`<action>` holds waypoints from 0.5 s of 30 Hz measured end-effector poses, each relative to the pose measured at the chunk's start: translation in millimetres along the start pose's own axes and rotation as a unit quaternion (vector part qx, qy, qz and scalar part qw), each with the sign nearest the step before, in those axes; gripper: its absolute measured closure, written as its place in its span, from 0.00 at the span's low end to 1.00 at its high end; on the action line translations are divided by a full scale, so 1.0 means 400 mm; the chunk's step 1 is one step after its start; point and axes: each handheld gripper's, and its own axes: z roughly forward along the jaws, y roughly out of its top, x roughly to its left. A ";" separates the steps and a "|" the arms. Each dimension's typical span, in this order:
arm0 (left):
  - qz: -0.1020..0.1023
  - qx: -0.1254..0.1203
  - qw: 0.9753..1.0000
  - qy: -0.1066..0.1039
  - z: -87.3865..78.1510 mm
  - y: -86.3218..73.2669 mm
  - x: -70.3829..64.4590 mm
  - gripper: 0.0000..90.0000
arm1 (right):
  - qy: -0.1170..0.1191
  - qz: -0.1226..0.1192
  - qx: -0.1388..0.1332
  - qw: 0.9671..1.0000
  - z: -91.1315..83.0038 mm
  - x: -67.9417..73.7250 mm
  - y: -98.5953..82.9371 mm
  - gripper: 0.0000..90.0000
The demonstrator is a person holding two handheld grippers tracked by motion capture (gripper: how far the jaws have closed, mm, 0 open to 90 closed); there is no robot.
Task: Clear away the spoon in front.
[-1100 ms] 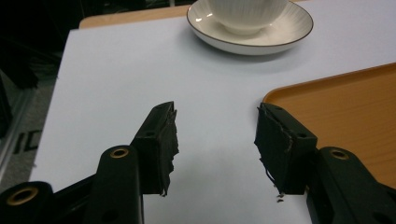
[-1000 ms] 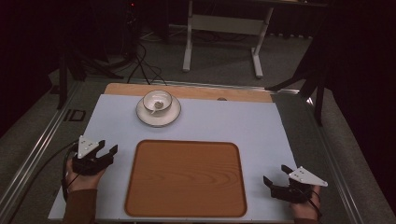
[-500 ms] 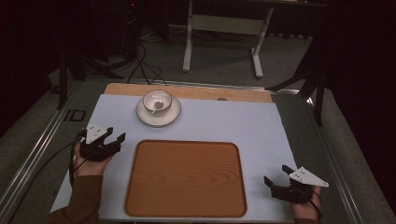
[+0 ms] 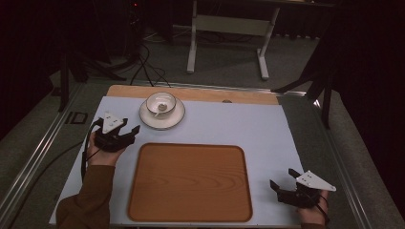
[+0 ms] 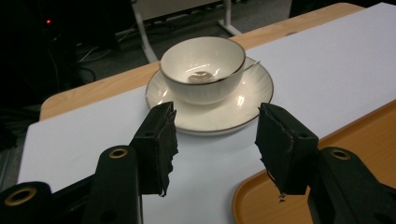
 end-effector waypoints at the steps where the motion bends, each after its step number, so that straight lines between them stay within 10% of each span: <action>1: 0.001 0.001 1.000 -0.001 0.004 0.003 -0.002 0.52 | 0.000 0.000 0.000 1.000 0.000 0.000 0.000 0.14; 15: 0.022 0.012 0.999 -0.019 0.076 0.027 -0.018 0.54 | 0.000 -0.001 0.001 1.000 0.001 -0.001 0.000 0.14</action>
